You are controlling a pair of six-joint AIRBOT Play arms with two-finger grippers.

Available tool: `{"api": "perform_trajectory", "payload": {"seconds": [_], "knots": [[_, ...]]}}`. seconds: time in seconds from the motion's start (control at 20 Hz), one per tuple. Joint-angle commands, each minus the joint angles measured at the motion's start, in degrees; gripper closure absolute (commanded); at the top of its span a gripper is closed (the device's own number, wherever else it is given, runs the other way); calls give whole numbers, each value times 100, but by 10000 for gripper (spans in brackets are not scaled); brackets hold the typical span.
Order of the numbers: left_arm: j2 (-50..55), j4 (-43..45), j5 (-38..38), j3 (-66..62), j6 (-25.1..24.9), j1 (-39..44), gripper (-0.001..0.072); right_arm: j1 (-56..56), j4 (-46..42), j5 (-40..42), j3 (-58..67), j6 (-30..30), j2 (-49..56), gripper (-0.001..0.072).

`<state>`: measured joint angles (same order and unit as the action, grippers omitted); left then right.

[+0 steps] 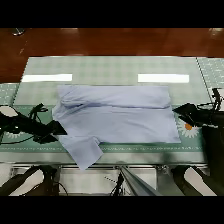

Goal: Fold the shirts.

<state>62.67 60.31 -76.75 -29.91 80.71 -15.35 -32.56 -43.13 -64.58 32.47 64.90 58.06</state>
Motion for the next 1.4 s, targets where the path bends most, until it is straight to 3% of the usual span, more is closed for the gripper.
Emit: {"api": "perform_trajectory", "payload": {"seconds": [0.0,0.2,0.45,0.55,0.6,0.65,0.7,0.9,1.1,1.35], "knots": [[-70,-33,61,302,-57,275,3,-7,153,-24,-129,-72,-79,78],[-70,-87,133,546,-59,337,3,-7,153,-50,-129,-72,-79,79],[-153,-1051,1086,846,-238,341,5,-7,151,-90,-129,-66,-79,84],[-151,-1104,1104,887,-286,448,34,-59,31,-46,-103,-61,-76,84],[-153,-1117,1027,885,-396,505,263,-181,-195,7,-48,96,-76,84],[-166,-1123,942,883,-540,538,614,-361,-455,11,4,273,-76,84],[-199,-1134,859,872,-680,535,681,-586,-798,-13,26,459,-79,84],[-573,-1156,767,695,-763,319,680,-1043,-2951,-586,17,1672,-79,84],[-772,-1268,632,540,-765,179,681,-990,-2811,-881,-164,1753,-70,84],[-769,-1325,621,540,-772,188,680,-92,-2879,-1019,-184,1633,350,84]]}}
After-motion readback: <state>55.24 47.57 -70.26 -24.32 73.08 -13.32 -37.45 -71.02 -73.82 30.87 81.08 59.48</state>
